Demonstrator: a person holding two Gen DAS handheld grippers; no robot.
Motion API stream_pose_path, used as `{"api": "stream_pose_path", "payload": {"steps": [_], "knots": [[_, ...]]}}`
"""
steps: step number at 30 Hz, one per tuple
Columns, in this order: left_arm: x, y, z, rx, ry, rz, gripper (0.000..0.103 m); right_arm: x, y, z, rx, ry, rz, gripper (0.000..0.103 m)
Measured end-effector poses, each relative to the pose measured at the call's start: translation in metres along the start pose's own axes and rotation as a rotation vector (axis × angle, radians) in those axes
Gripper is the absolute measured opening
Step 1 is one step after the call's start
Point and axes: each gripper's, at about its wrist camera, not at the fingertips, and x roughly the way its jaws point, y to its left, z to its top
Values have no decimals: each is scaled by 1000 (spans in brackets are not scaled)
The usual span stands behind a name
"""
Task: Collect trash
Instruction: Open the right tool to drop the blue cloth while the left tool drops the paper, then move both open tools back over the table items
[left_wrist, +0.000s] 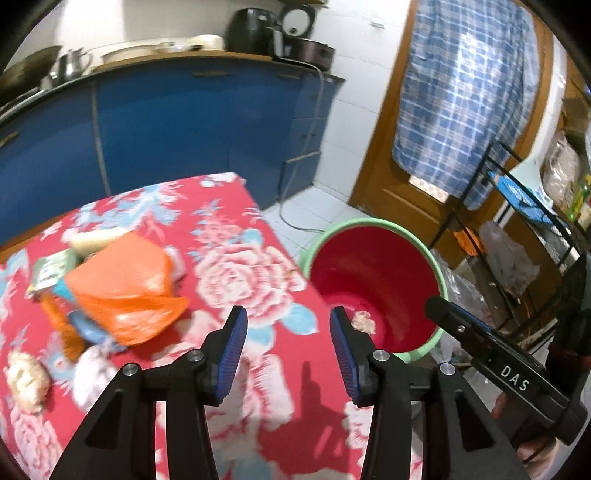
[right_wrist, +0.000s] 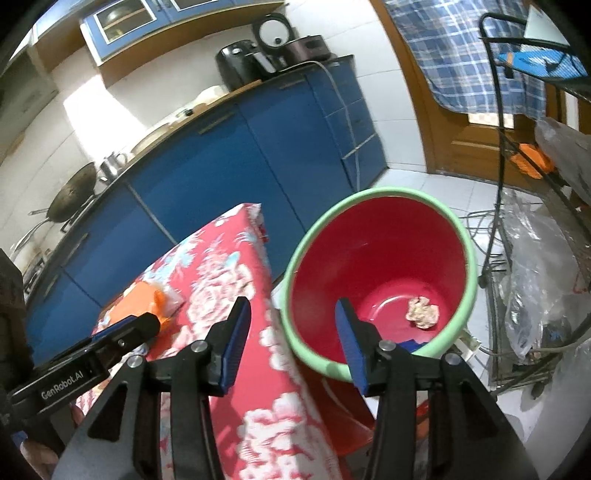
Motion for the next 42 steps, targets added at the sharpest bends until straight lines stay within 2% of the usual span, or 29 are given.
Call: {"api": "stream_pose_path", "payload": {"steps": [7,12,23,33,42], "knots": [[-27,38,-9,-78,-33,59,54,-2,23,-4,-25,27,57,52],[-37,60,-13,-117,-41,85,54,-3,36,-7,-52,31,61,53],[-43,86,-19,-165,-50,133,55,8,46,-13,-76,73,78,54],[-60,131,-28,-229,-79,260,56,26,59,-17,-100,116,88,55],[-60,178,-44,-302,-60,375,56,40,80,-23,-136,150,112,56]]}}
